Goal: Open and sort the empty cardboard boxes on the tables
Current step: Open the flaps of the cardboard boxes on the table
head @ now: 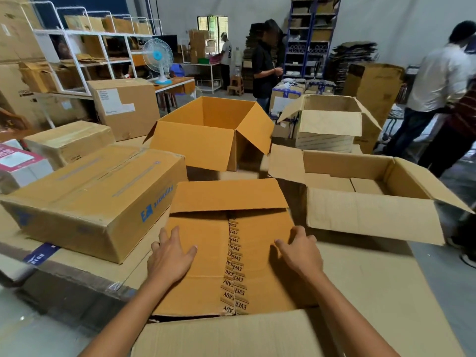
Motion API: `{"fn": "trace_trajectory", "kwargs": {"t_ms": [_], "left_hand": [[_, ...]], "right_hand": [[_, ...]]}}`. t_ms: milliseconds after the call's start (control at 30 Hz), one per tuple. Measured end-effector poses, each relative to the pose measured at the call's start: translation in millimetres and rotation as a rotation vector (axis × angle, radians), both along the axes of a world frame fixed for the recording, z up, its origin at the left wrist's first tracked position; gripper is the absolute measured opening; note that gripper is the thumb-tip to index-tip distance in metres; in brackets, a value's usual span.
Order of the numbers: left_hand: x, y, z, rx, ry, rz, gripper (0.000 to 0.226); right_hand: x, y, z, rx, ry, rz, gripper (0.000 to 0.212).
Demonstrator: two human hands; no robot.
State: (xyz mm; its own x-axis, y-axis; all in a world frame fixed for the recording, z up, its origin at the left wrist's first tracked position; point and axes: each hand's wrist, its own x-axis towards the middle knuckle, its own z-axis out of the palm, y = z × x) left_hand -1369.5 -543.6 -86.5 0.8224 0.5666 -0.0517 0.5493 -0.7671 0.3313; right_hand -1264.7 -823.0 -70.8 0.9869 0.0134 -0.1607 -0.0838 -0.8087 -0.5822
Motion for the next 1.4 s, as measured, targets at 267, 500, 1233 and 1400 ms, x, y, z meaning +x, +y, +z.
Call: {"fn": "trace_trajectory", "kwargs": {"t_ms": [267,500,1233,1400], "left_hand": [[22,26,7,0.094,-0.153,-0.093,0.077],[88,76,8,0.109,-0.131,-0.383,0.076],[317,120,12,-0.332,-0.379,0.015,0.079],[323,131,-21,-0.022,0.041,-0.079,0.062]], "right_hand": [[18,5,5,-0.06,-0.138,0.065,0.072],[70,47,18,-0.314,-0.284,0.331,0.069],[288,103,25,-0.039,-0.334,0.132,0.07],[291,91,-25,-0.254,-0.171,0.236,0.041]]}}
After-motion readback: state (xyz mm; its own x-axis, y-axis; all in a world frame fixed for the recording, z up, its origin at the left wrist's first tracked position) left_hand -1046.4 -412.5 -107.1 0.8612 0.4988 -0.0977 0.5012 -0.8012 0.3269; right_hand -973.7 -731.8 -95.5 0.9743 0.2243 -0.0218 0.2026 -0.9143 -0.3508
